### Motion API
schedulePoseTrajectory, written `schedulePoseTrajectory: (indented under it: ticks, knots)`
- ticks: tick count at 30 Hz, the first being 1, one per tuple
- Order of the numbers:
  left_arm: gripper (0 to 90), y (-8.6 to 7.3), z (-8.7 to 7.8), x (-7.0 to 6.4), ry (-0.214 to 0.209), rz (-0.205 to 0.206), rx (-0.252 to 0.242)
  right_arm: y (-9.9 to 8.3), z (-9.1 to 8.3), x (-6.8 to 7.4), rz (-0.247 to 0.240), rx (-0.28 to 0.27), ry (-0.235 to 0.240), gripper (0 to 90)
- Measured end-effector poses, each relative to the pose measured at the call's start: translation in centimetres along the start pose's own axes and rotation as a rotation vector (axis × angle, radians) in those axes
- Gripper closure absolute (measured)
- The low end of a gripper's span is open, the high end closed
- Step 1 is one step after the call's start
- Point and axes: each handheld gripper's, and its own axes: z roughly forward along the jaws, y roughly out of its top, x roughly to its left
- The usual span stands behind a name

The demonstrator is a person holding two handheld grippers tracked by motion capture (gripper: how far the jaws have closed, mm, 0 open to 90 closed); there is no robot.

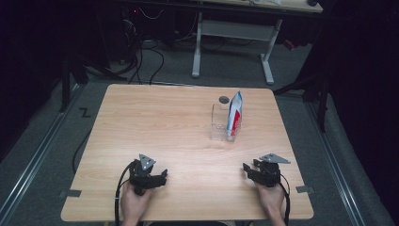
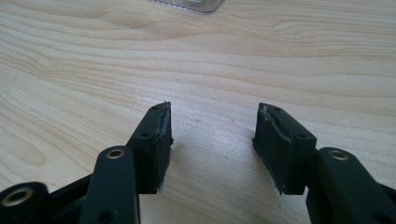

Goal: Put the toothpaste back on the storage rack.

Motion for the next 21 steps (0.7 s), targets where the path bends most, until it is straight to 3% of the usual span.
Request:
schedulePoseTrajectory:
  ticks: [7, 21]
  knots:
    - [15.9, 0.0, -0.01, 0.0, 0.0, 0.0, 0.001, 0.12, 0.32, 0.92, -0.08, 0.019, -0.047, 41.7]
    - [15.9, 0.0, -0.01, 0.0, 0.0, 0.001, 0.001, 0.17, 0.42, 1.08, -0.083, 0.023, -0.043, 37.7]
